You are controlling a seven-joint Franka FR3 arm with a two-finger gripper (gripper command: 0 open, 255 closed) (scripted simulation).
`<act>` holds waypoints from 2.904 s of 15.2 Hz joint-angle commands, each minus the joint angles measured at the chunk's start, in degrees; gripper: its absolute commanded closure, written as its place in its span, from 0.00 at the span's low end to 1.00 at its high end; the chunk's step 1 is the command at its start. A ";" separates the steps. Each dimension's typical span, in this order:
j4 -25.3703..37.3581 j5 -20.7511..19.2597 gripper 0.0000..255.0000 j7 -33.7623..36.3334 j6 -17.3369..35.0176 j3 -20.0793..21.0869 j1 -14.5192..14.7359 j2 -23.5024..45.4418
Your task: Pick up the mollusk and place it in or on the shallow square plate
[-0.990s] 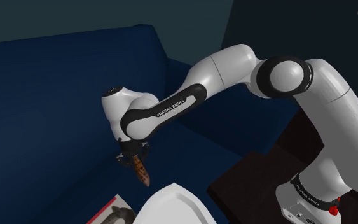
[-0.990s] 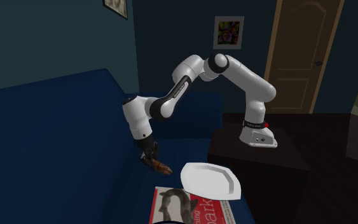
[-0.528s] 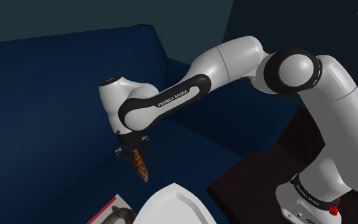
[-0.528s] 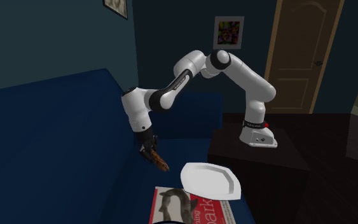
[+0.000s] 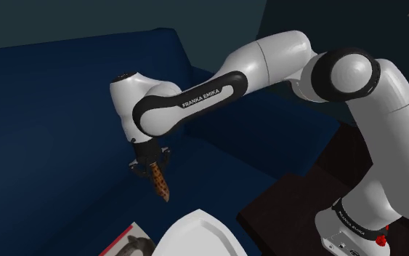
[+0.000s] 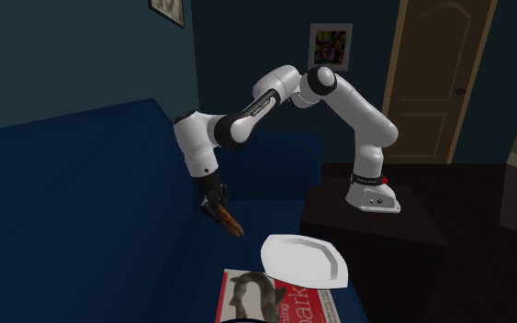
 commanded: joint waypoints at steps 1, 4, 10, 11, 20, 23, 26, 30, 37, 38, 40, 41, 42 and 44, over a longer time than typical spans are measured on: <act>0.33 0.21 1.00 -0.03 -0.69 0.18 0.01 -0.38; -9.79 1.43 1.00 2.55 3.93 2.12 -2.08 -5.50; -25.89 4.37 1.00 6.95 11.60 6.23 -4.81 -14.09; -28.20 4.94 1.00 7.62 12.74 6.97 -5.12 -15.39; -45.55 11.37 1.00 13.07 21.75 14.59 -6.63 -25.85; -47.44 11.04 1.00 14.37 23.91 14.59 -5.77 -25.61; -47.60 9.14 1.00 15.37 25.68 12.92 -4.40 -23.55; -47.62 6.68 1.00 16.64 27.94 10.62 -2.54 -20.83; -47.45 4.51 1.00 17.72 29.96 8.43 -0.81 -18.32; -47.45 4.51 1.00 17.72 29.96 8.43 -0.81 -18.32; -47.45 4.51 1.00 17.72 29.96 8.43 -0.81 -18.32; -47.45 4.51 1.00 17.72 29.96 8.43 -0.81 -18.32; -47.45 4.51 0.00 17.73 29.96 8.43 -0.81 -18.32; -47.45 4.51 0.00 17.73 29.97 8.43 -0.80 -18.32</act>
